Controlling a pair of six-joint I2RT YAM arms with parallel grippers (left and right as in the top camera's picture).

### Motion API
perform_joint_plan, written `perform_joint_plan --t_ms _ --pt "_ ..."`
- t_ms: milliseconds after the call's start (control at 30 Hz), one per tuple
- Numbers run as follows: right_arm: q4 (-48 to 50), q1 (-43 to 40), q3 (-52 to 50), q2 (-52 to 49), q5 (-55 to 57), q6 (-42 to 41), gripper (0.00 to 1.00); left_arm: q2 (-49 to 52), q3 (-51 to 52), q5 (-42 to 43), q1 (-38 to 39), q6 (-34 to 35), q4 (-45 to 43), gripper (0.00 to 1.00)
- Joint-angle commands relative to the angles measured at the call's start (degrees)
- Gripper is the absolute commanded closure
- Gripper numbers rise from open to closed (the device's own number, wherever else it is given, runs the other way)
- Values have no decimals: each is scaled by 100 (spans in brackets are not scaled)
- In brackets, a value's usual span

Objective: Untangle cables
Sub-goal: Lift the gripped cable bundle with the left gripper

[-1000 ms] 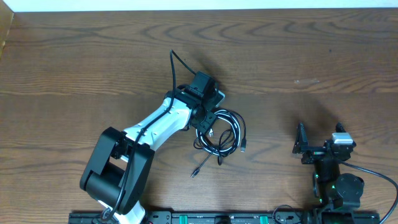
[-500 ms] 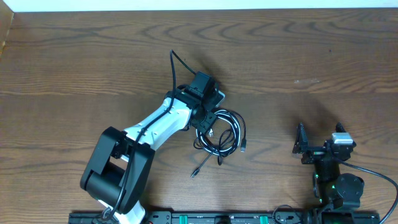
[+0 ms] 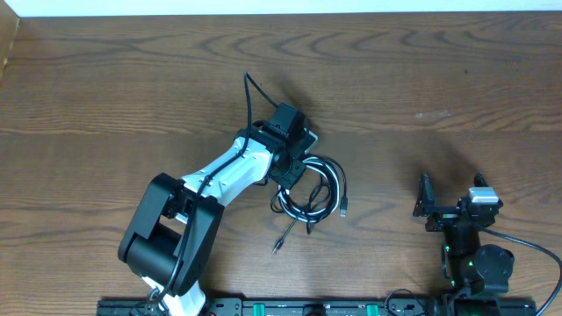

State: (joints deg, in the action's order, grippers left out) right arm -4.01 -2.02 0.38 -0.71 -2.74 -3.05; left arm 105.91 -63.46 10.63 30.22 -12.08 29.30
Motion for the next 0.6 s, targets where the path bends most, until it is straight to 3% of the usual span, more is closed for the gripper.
perform_joint_plan --t_ms 0,233,567 --pt "-26 -24 -4 39 70 -76 1 59 79 33 9 -9 13 92" --pt "-28 -24 -4 39 70 -76 1 -479 48 33 9 35 15 92" --pt "-26 -24 -4 39 70 -76 1 -2459 35 33 9 417 -94 93"
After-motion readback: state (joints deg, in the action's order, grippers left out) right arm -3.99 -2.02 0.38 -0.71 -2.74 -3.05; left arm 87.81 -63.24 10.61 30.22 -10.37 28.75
